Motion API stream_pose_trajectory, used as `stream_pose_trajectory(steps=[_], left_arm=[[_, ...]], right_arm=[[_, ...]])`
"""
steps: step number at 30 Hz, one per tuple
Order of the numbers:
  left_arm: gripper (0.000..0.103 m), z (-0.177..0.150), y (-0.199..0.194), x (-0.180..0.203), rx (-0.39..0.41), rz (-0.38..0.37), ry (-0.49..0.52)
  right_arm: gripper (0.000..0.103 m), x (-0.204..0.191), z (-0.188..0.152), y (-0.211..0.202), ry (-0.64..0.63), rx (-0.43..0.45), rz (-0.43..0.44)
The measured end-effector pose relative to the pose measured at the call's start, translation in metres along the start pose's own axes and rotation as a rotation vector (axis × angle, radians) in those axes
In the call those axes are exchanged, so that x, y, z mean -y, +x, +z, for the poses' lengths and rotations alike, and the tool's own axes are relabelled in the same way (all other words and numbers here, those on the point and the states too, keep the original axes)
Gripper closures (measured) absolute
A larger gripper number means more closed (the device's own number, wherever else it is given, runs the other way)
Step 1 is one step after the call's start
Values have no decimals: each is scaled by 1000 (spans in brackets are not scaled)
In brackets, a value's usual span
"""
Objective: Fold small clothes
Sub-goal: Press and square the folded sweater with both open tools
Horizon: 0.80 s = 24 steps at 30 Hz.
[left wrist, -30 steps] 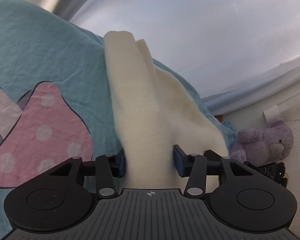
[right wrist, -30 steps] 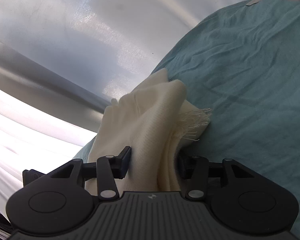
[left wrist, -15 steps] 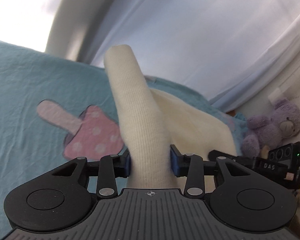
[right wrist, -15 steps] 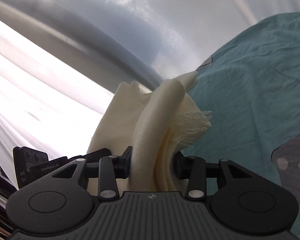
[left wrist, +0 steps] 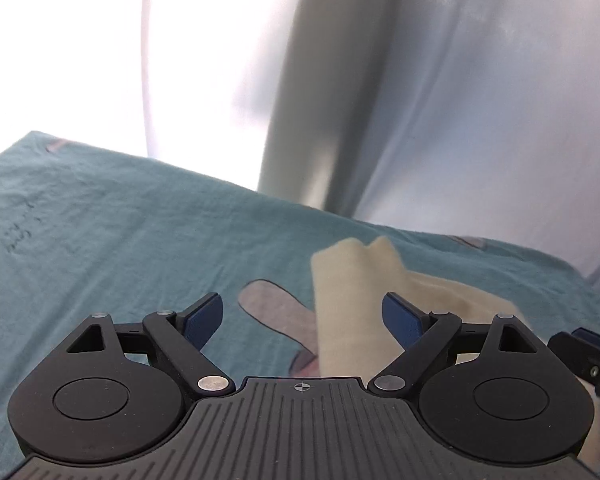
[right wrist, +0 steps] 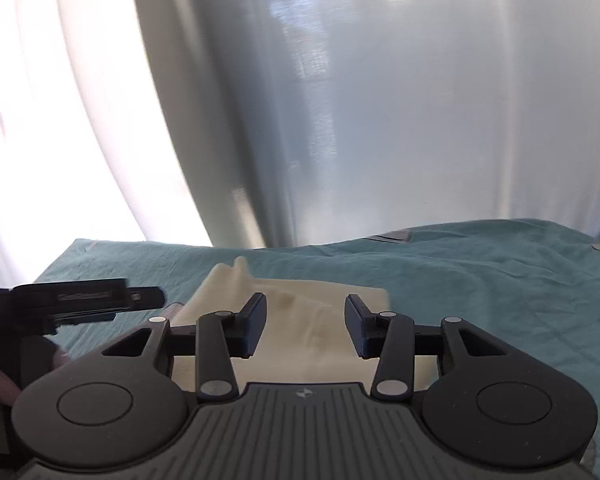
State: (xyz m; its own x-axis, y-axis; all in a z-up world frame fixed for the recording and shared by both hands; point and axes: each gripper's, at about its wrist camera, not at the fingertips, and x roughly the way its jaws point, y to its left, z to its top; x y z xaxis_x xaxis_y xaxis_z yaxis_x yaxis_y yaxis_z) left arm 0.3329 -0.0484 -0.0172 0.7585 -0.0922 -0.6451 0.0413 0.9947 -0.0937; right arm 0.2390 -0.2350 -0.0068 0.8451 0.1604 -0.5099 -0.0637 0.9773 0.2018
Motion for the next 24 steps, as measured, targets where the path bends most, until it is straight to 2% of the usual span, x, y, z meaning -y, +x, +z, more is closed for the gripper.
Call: stream_pose_trajectory(steps=[3, 5, 6, 8, 10, 13, 16, 19, 21, 24], left_arm=[[12, -14, 16, 2, -47, -15, -11], [11, -19, 20, 4, -50, -17, -27], [10, -20, 22, 7, -47, -11, -30], [10, -25, 26, 15, -47, -10, -27], [9, -31, 29, 28, -28, 13, 21], [8, -33, 31, 38, 12, 52, 94], [8, -29, 26, 21, -51, -19, 46], [8, -29, 0, -1, -88, -98, -5], [8, -32, -19, -10, -112, -133, 6], [7, -47, -41, -13, -174, -210, 32]], right_arm=[[72, -22, -15, 30, -71, -71, 27], [74, -23, -32, 41, -135, -91, -46], [77, -23, -36, 40, -146, -78, -81], [75, -17, -42, 43, -183, -49, -178], [75, -5, -48, 47, -186, -18, -202], [75, -5, -53, 50, -236, 17, -292], [73, 0, -48, 48, -189, -12, -278], [73, -3, -45, 24, -137, -19, -234], [72, -11, -49, 3, -144, -6, -181], [70, -24, -63, -26, -159, -41, -112]])
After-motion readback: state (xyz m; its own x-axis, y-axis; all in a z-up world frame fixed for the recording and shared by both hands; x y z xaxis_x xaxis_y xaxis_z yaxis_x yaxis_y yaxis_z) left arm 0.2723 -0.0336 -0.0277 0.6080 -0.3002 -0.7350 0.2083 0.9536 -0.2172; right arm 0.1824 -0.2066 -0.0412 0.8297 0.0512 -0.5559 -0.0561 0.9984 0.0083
